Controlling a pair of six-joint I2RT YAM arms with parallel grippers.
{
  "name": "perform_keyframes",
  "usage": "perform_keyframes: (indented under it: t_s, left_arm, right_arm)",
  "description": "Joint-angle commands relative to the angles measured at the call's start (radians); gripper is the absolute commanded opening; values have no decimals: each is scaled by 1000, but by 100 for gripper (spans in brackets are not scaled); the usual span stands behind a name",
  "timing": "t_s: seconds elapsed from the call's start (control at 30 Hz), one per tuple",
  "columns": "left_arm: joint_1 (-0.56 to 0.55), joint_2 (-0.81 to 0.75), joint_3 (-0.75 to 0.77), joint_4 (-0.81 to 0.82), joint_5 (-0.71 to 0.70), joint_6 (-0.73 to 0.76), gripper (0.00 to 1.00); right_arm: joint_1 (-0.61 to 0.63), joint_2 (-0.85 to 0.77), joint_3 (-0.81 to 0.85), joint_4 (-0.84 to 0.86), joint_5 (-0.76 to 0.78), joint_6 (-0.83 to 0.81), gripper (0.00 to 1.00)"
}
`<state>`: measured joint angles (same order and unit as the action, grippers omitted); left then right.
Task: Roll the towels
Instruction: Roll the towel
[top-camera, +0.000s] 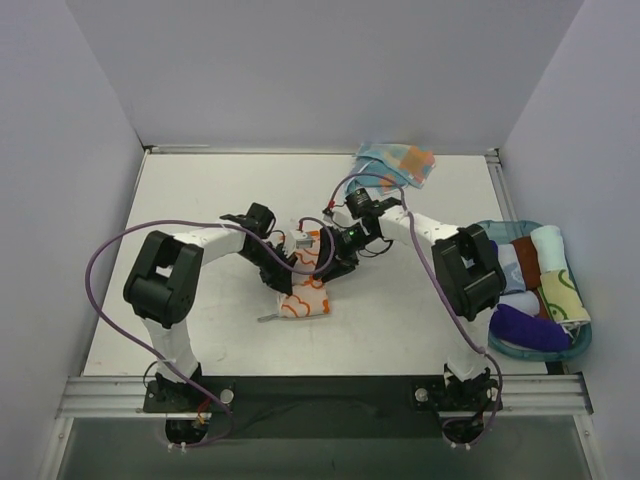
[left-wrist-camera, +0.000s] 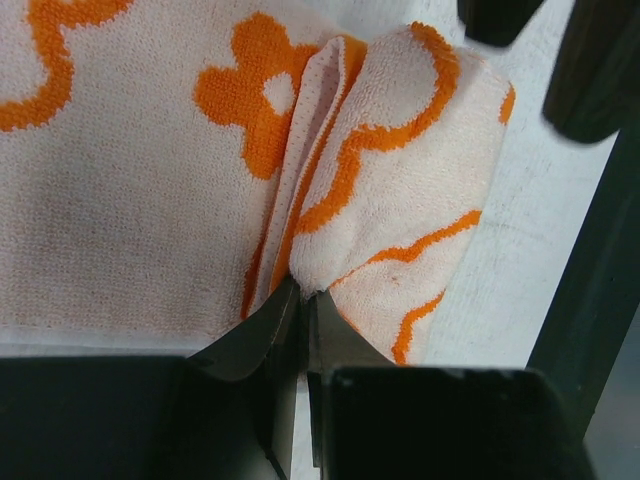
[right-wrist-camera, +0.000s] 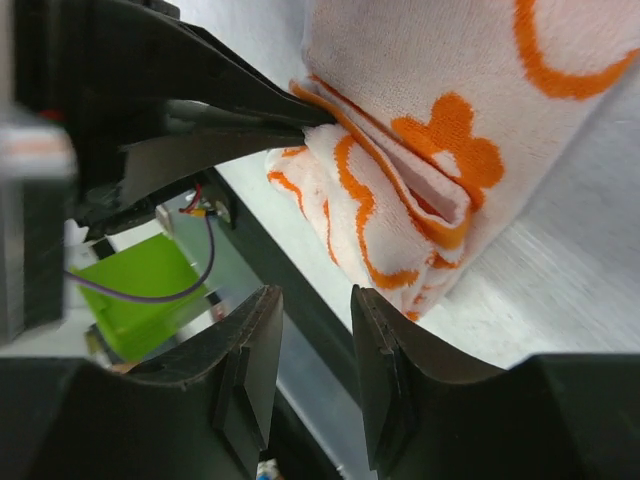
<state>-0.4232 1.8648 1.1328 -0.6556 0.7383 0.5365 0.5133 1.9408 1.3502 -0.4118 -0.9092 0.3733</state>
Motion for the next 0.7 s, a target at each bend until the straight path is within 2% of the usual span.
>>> perform_keyframes:
  t_s: [0.0, 0.1, 0.2, 0.33, 0.43, 0.57, 0.67]
  left_arm:
    - [14, 25, 28, 45, 6, -13, 9]
    - [20, 27, 25, 51, 12, -24, 10]
    - [34, 22, 16, 57, 21, -33, 12]
    - [61, -15, -11, 79, 15, -41, 20]
    - [101, -111, -62, 131, -28, -43, 39]
    - [112, -281, -145, 146, -150, 71, 52]
    - [69, -416, -232, 155, -221, 166, 60]
  right_arm:
    - [11, 61, -23, 53, -108, 113, 34]
    - [17, 82, -48, 120, -140, 196, 34]
    - [28, 125, -66, 126, -108, 204, 31]
    - [28, 201, -74, 117, -30, 178, 25]
    - [31, 228, -37, 64, 10, 124, 20]
    - [31, 218, -30, 47, 38, 110, 20]
    - [31, 211, -19, 34, 47, 107, 20]
